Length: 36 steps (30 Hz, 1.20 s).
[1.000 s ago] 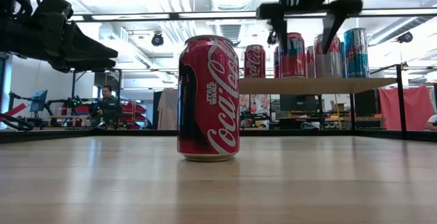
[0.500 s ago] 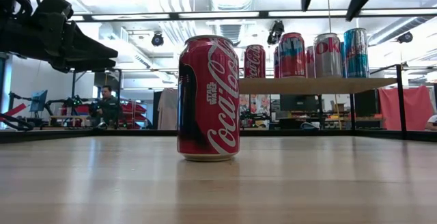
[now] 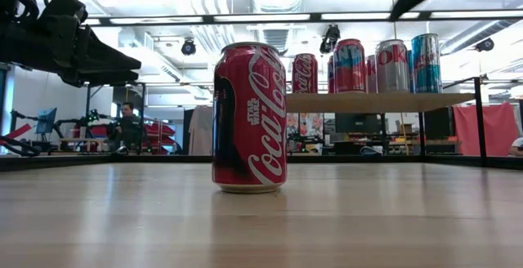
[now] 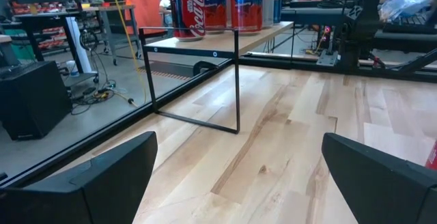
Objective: Place canned beverage on shelf
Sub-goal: Put the red white soda can on the shelf aligned with the other red white soda can
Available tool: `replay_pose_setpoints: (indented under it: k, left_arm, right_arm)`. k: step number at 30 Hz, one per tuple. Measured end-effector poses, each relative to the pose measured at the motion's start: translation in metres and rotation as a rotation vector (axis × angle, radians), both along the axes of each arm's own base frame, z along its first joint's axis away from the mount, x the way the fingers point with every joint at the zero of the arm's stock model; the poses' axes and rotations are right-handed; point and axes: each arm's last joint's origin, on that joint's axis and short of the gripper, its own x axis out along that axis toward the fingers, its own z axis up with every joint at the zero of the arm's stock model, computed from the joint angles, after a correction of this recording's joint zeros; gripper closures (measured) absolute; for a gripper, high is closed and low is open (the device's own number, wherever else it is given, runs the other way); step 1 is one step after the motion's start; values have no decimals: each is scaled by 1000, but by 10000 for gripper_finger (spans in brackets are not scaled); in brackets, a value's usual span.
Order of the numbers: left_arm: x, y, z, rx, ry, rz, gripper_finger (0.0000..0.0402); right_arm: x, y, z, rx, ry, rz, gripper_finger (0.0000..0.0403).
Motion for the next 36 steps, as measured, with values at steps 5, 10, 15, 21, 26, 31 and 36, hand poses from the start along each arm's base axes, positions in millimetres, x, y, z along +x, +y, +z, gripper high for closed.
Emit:
replay_pose_setpoints:
  k: [5, 10, 15, 21, 26, 31, 36]
  left_arm:
    - [0, 0, 0, 0, 0, 0, 2]
    - [0, 0, 0, 0, -1, 0, 2]
    - [0, 0, 0, 0, -1, 0, 2]
    - [0, 0, 0, 0, 0, 0, 2]
    - [0, 0, 0, 0, 0, 0, 2]
    - [0, 0, 0, 0, 0, 0, 2]
    - [0, 0, 0, 0, 0, 0, 2]
  right_arm:
    - [26, 9, -10, -24, -37, 114, 35]
    - [45, 19, -20, -87, -50, 262, 35]
    - [62, 31, -35, -144, -57, 376, 35]
    - [77, 37, -55, -213, -61, 413, 35]
    - [85, 40, -76, -334, -67, 341, 35]
    - [88, 43, -94, -374, -78, 274, 35]
    - [90, 43, -101, -377, -88, 238, 35]
